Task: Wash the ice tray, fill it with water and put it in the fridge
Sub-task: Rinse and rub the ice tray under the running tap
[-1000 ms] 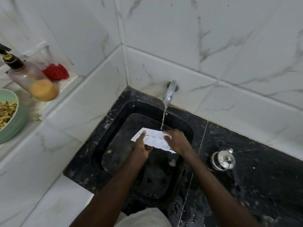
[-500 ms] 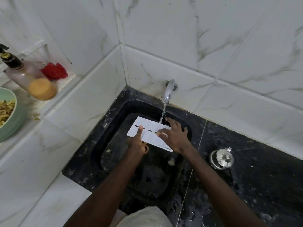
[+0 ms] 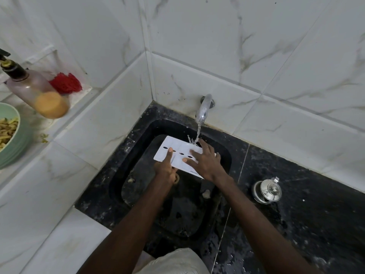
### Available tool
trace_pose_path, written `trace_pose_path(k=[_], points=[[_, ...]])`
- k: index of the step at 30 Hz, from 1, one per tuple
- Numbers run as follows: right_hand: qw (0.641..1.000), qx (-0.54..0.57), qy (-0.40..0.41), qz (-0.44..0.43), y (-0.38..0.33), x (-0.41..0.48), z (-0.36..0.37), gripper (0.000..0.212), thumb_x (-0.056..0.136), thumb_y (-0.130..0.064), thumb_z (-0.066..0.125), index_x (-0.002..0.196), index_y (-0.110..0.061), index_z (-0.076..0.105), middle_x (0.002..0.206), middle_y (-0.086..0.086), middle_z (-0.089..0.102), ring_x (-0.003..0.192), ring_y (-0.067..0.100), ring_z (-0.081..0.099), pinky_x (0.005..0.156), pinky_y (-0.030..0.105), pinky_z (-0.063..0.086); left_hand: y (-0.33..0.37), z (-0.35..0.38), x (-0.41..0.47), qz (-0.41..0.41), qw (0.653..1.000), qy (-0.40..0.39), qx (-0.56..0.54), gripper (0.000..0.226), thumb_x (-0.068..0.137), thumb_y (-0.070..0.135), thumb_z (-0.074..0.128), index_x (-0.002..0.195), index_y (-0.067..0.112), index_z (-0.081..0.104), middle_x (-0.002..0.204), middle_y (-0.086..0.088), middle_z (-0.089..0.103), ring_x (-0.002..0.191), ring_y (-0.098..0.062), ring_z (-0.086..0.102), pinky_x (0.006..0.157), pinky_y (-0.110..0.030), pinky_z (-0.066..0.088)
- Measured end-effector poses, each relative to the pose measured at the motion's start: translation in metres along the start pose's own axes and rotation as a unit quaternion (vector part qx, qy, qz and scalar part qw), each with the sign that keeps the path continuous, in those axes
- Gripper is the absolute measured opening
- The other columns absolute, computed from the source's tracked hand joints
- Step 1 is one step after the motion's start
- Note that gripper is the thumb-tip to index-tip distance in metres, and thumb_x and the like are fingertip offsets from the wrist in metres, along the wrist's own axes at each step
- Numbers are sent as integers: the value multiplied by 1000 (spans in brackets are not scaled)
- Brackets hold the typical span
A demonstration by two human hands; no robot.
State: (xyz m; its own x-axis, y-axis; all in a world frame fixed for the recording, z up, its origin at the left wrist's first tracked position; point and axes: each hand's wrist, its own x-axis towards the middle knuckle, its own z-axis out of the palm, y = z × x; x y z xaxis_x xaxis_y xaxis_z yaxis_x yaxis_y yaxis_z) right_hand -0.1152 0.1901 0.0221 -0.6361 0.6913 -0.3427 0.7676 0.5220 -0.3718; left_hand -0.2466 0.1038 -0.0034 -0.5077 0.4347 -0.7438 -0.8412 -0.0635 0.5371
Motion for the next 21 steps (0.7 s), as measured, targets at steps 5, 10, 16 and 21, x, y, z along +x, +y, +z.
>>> trace_pose_path(k=[5, 10, 16, 21], points=[[996, 63, 60, -5, 17, -11, 0, 47, 100, -68, 42, 136, -44, 63, 170, -5, 16, 156, 28, 16, 121, 67, 19, 7, -18, 14, -2, 999, 49, -20, 45, 95, 12, 75, 133, -5, 61, 130, -23, 69, 110, -38, 71, 100, -59, 55], [995, 67, 65, 28, 23, -11, 6, 42, 104, -60, 44, 133, -39, 67, 168, 0, 19, 153, 32, 22, 119, 65, 26, 5, -24, 12, -8, 997, 64, -28, 24, 98, 13, 71, 119, 2, 64, 132, -21, 68, 99, -32, 71, 98, -55, 56], [997, 69, -8, 36, 14, -4, 10, 46, 102, -65, 43, 136, -42, 64, 173, -2, 7, 158, 32, 7, 123, 67, 12, 2, -15, 6, -6, 997, 68, -34, 46, 96, 10, 73, 137, -4, 58, 133, -23, 68, 117, -37, 69, 100, -58, 55], [999, 53, 6, -8, 15, -8, 9, 51, 100, -71, 39, 131, -44, 68, 173, -5, 8, 159, 26, 6, 124, 65, 7, 11, -18, 8, 23, 998, 45, -26, 40, 96, 12, 73, 133, -1, 61, 130, -20, 69, 84, -25, 76, 80, -49, 62]])
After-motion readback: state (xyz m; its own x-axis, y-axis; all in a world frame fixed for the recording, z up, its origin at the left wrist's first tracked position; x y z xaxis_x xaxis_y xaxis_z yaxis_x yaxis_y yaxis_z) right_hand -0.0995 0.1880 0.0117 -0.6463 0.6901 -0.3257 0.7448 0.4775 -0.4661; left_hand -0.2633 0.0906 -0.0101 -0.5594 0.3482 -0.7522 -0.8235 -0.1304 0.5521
